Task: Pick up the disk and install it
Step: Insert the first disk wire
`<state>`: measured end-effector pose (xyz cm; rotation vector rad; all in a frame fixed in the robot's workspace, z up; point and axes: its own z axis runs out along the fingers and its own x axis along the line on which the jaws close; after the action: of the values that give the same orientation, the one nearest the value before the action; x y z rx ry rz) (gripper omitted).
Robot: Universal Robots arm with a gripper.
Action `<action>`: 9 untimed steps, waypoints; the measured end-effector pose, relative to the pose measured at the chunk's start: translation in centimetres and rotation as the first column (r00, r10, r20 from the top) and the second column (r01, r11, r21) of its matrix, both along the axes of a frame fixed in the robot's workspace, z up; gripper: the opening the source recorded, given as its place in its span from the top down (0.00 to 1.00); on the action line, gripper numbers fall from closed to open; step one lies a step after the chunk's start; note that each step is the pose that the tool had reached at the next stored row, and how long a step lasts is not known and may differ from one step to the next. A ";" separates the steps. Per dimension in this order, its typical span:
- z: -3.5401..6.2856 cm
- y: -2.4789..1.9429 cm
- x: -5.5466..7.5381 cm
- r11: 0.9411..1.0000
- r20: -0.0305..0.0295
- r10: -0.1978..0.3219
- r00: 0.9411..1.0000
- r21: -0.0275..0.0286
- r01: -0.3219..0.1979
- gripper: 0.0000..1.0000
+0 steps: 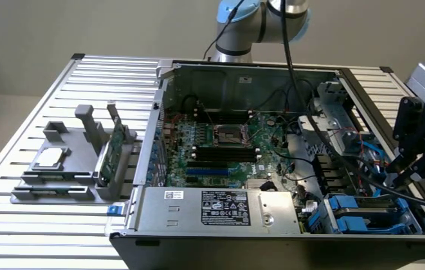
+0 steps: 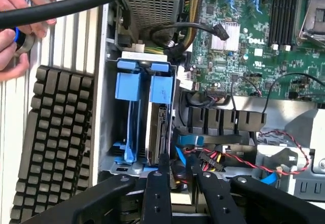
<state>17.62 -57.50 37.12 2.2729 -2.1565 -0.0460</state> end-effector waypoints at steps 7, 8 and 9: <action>0.03 0.00 0.0 0.994 0.000 -0.110 0.994 0.000 0.110 0.73; 0.04 0.00 0.0 0.992 0.000 -0.125 0.992 0.000 0.125 0.73; 0.04 0.00 0.0 0.990 0.000 -0.142 0.990 0.000 0.142 0.73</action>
<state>17.62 -57.50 37.16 2.1152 -2.3142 -0.0469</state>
